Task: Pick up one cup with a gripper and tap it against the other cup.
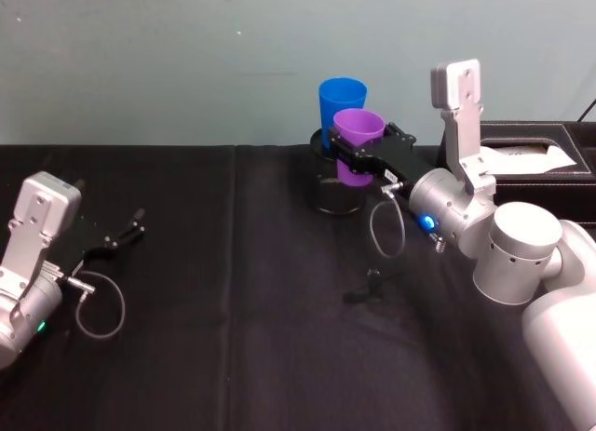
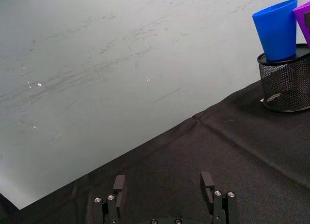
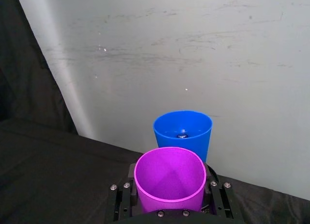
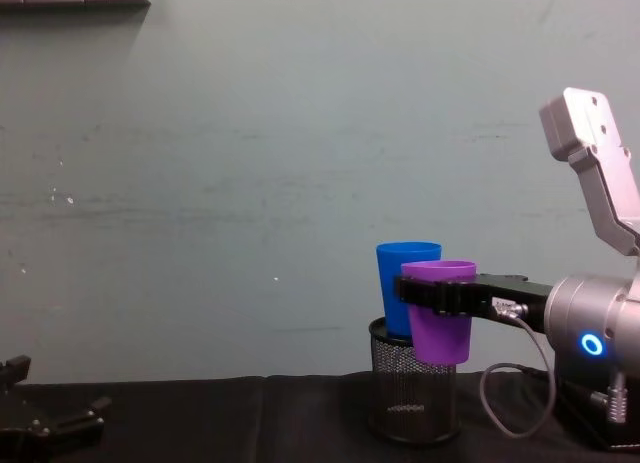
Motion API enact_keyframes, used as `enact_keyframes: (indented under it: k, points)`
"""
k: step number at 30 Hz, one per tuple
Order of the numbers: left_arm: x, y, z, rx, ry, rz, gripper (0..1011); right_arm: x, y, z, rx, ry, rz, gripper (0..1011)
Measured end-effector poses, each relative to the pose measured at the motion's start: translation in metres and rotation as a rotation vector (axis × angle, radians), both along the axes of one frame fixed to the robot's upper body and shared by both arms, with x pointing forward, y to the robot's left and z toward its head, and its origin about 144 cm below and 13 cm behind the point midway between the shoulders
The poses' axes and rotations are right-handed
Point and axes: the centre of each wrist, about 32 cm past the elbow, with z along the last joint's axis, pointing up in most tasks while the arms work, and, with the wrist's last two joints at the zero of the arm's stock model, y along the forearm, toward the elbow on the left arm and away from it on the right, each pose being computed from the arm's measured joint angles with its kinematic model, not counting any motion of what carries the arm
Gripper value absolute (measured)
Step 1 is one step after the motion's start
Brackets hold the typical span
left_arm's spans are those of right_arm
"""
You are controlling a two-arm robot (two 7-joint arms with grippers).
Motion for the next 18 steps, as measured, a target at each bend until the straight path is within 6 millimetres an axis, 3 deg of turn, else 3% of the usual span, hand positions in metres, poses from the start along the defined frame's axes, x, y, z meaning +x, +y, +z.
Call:
enact_keyframes:
  k: [18]
  points:
    - [0.0000, 0.0000, 0.0000, 0.000, 0.000, 0.000, 1000, 0.0001, -0.0002, 0.0000, 0.002, 0.000, 0.002, 729]
